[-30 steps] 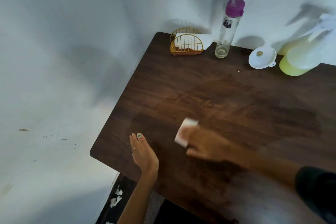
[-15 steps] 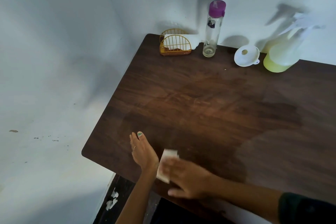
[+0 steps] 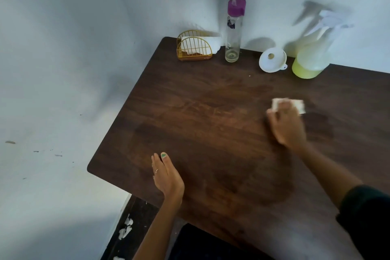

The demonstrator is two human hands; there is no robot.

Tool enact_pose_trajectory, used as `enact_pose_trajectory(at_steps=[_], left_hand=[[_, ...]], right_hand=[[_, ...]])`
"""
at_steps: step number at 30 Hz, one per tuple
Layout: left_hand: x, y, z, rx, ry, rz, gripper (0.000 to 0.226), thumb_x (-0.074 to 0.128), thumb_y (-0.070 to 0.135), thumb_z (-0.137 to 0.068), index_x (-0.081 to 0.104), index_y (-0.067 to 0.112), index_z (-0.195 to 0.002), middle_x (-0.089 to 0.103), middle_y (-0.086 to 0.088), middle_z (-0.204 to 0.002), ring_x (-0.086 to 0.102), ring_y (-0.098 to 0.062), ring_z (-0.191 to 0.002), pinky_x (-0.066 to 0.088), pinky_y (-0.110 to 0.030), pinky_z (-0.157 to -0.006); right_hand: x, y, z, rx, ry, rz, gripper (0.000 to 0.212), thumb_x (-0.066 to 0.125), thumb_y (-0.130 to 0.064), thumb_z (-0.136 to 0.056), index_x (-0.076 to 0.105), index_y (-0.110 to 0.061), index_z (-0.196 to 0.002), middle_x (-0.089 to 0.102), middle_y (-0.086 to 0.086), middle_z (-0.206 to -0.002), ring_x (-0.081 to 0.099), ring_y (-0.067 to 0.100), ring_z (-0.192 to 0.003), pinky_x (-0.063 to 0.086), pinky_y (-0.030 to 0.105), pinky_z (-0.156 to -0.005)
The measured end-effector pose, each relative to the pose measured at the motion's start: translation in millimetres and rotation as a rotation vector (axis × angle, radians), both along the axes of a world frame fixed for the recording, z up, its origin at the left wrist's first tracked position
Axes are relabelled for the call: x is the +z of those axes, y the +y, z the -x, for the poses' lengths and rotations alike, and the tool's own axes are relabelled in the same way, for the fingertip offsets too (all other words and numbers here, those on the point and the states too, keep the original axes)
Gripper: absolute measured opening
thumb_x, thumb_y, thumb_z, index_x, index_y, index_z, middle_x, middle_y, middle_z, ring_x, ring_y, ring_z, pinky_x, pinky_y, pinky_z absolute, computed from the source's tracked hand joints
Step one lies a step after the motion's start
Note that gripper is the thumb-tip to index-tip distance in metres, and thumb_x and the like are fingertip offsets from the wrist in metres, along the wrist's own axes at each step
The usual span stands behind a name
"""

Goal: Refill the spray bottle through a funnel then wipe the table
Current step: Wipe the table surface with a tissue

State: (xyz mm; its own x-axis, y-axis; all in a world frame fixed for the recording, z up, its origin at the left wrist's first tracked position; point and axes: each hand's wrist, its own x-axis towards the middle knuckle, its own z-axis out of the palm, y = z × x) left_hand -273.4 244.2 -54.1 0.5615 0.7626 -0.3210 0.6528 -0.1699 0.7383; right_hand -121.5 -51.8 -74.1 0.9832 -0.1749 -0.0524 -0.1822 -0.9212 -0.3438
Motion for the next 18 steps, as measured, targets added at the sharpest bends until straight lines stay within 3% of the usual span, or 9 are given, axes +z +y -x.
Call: enact_pose_trajectory(at_steps=[3,6,8,10,13,16,18], left_hand=[[0.3,-7.3,0.8,-0.003,0.009,-0.010,0.064,0.018,0.054,-0.100,0.024,0.017,-0.152,0.026,-0.005,-0.160,0.025,-0.025,-0.146,0.017,-0.049,-0.120],[2.9,-15.8,1.0,-0.018,-0.014,-0.040,0.060,0.020,0.047,-0.103,0.025,0.013,-0.152,0.024,-0.005,-0.160,0.022,-0.023,-0.147,0.014,-0.045,-0.121],[3.8,-20.3,2.1,-0.027,-0.024,-0.038,0.060,0.020,0.048,-0.102,0.024,0.014,-0.152,0.023,-0.004,-0.160,0.022,-0.022,-0.147,0.014,-0.045,-0.121],[3.2,-24.1,3.9,-0.036,-0.029,-0.024,0.062,0.019,0.050,-0.102,0.023,0.015,-0.152,0.023,-0.004,-0.160,0.021,-0.021,-0.147,0.015,-0.044,-0.121],[0.8,-30.6,10.1,-0.050,-0.014,-0.009,0.064,0.018,0.053,-0.101,0.021,0.016,-0.153,0.022,-0.003,-0.161,0.021,-0.021,-0.148,0.016,-0.043,-0.122],[0.1,-37.4,20.5,-0.070,-0.002,-0.001,0.065,0.018,0.054,-0.100,0.021,0.017,-0.153,0.023,-0.003,-0.160,0.022,-0.022,-0.147,0.017,-0.045,-0.121],[0.7,-41.0,26.0,-0.077,0.001,0.003,0.065,0.018,0.055,-0.100,0.022,0.017,-0.153,0.023,-0.003,-0.160,0.023,-0.022,-0.147,0.017,-0.045,-0.121]], right_hand=[[3.5,90.2,94.8,0.538,0.005,-0.203,0.067,0.046,-0.051,-0.088,0.045,-0.004,-0.136,0.048,0.017,-0.140,0.041,0.029,-0.133,0.030,0.039,-0.114],[-13.3,135.2,183.9,1.194,-0.017,-0.106,0.069,0.027,-0.057,-0.095,0.046,-0.005,-0.137,0.048,0.014,-0.142,0.038,0.026,-0.136,0.037,0.042,-0.108],[-15.5,122.2,191.9,1.439,-0.001,-0.046,0.066,0.027,-0.054,-0.095,0.047,-0.006,-0.136,0.050,0.011,-0.141,0.039,0.023,-0.136,0.033,0.037,-0.112],[-19.3,95.3,166.7,1.352,-0.049,-0.076,0.062,0.030,-0.053,-0.095,0.052,-0.007,-0.132,0.054,0.010,-0.136,0.045,0.022,-0.132,0.033,0.034,-0.112],[-7.4,11.3,86.3,0.858,-0.154,0.115,0.056,0.037,-0.049,-0.094,0.053,-0.009,-0.130,0.057,0.013,-0.132,0.051,0.028,-0.125,0.026,0.028,-0.111],[5.4,-81.9,35.0,0.329,-0.040,0.144,0.045,0.036,-0.031,-0.101,0.046,0.004,-0.128,0.055,0.031,-0.125,0.051,0.044,-0.118,0.039,0.051,-0.104],[10.7,-103.3,35.1,0.128,0.010,0.082,0.048,0.035,-0.024,-0.102,0.035,0.011,-0.135,0.042,0.033,-0.138,0.035,0.043,-0.133,0.026,0.051,-0.113]])
